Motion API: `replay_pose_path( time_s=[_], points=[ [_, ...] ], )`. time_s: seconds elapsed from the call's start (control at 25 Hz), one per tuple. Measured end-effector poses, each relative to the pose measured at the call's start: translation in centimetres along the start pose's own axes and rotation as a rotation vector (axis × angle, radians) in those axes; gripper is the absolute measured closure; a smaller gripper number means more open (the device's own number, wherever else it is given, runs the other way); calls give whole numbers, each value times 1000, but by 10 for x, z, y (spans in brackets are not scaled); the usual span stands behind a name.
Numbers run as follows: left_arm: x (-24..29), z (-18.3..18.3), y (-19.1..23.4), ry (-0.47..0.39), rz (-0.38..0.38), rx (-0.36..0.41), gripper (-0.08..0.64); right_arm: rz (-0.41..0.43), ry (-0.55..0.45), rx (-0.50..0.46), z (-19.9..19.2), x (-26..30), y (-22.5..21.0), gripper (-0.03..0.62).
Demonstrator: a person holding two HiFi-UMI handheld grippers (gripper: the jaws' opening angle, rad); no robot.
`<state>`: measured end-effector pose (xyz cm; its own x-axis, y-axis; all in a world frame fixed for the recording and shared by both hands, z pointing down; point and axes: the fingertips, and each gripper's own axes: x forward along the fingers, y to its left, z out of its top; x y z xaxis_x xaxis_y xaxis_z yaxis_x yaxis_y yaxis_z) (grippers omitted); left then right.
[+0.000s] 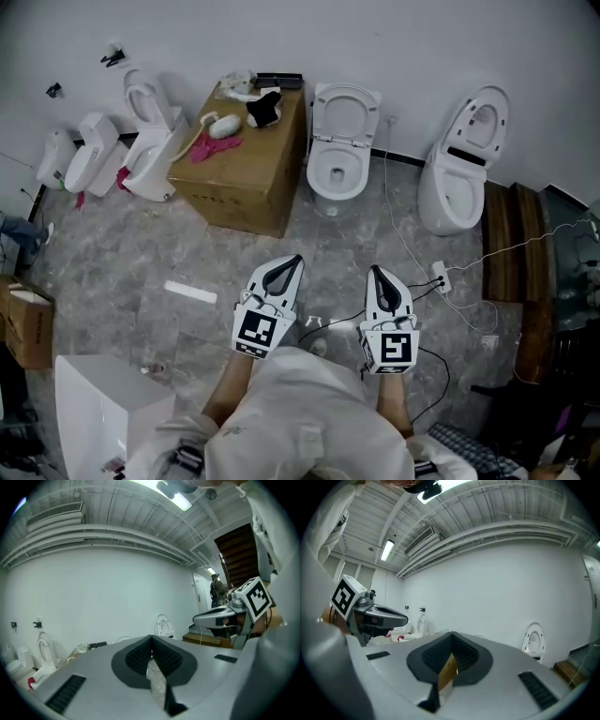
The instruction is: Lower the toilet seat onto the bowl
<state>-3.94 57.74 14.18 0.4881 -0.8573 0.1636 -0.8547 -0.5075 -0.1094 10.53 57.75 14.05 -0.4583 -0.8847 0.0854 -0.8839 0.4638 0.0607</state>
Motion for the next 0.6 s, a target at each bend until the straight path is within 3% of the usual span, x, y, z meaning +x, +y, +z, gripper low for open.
replay_pose_path(
  time_s=[0.6],
  points=[
    [79,-6,60,-9,-32,-18,548,-22,42,-14,-10,94,-25,586]
  ],
)
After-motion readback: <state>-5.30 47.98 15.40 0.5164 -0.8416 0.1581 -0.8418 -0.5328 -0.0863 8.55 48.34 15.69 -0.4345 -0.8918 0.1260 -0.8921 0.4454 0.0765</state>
